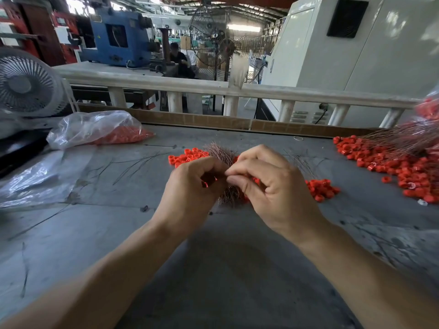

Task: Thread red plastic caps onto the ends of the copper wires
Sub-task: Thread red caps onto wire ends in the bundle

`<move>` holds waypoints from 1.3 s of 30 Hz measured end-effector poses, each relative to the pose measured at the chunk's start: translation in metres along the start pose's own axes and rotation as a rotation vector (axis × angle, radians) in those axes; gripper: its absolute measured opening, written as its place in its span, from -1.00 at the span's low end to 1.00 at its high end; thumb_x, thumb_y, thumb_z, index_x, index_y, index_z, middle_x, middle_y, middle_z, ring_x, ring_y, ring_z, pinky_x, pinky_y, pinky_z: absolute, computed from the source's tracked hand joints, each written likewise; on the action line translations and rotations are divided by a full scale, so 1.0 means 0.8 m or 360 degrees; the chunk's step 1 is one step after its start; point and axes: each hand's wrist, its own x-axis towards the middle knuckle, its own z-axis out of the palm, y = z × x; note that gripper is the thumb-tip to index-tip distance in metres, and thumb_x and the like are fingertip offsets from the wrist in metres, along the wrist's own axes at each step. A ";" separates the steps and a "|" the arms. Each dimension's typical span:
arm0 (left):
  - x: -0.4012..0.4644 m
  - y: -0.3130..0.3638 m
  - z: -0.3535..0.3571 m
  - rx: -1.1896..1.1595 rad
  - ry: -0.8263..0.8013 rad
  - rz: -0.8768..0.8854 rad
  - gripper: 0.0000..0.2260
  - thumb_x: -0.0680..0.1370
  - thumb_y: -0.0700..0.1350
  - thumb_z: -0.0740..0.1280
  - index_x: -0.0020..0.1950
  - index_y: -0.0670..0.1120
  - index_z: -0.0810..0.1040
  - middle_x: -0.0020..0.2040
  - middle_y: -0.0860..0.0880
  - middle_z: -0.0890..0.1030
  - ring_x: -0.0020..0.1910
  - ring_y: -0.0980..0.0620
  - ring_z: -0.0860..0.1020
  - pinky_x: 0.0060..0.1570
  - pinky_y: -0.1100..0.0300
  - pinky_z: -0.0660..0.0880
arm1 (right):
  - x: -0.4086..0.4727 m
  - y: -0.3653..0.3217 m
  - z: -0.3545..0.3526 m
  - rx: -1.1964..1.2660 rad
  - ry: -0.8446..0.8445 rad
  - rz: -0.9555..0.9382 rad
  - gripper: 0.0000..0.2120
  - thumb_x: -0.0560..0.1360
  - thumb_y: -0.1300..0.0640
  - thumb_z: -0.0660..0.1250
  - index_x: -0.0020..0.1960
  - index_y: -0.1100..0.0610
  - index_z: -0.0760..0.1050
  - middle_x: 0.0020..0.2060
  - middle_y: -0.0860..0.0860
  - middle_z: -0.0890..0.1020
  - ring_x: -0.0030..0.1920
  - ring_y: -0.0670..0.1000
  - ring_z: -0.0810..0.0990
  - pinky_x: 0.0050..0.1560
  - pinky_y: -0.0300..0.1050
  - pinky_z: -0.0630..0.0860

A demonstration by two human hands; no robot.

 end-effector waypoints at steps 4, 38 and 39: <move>0.001 0.004 -0.001 -0.0296 0.0044 -0.0003 -0.87 0.50 -0.25 0.50 -0.12 -0.01 0.69 -0.29 0.13 0.64 -0.33 0.18 0.54 -0.25 0.33 0.47 | -0.001 -0.002 -0.001 0.0349 0.0015 0.0216 -0.75 0.61 0.22 0.33 0.27 0.10 0.61 0.15 -0.07 0.63 0.14 -0.09 0.62 0.06 -0.25 0.55; 0.017 -0.048 -0.035 0.0997 0.0042 -0.0544 -0.89 0.50 0.06 0.49 -0.05 0.07 0.65 -0.10 0.09 0.60 0.02 -0.04 0.55 0.11 0.00 0.45 | -0.007 0.013 -0.011 0.1127 0.0391 0.1214 -0.87 0.63 0.28 0.28 -0.04 0.13 0.58 -0.39 0.01 0.61 -0.51 -0.05 0.43 -0.60 -0.26 0.27; 0.017 -0.049 -0.034 0.0984 0.0049 -0.0535 -0.89 0.51 0.06 0.48 -0.02 0.08 0.65 -0.09 0.09 0.60 0.02 -0.04 0.55 0.12 0.00 0.45 | -0.009 0.014 -0.009 0.1120 0.0363 0.1219 -0.87 0.62 0.28 0.29 -0.04 0.14 0.58 -0.38 0.01 0.62 -0.51 -0.05 0.43 -0.59 -0.27 0.28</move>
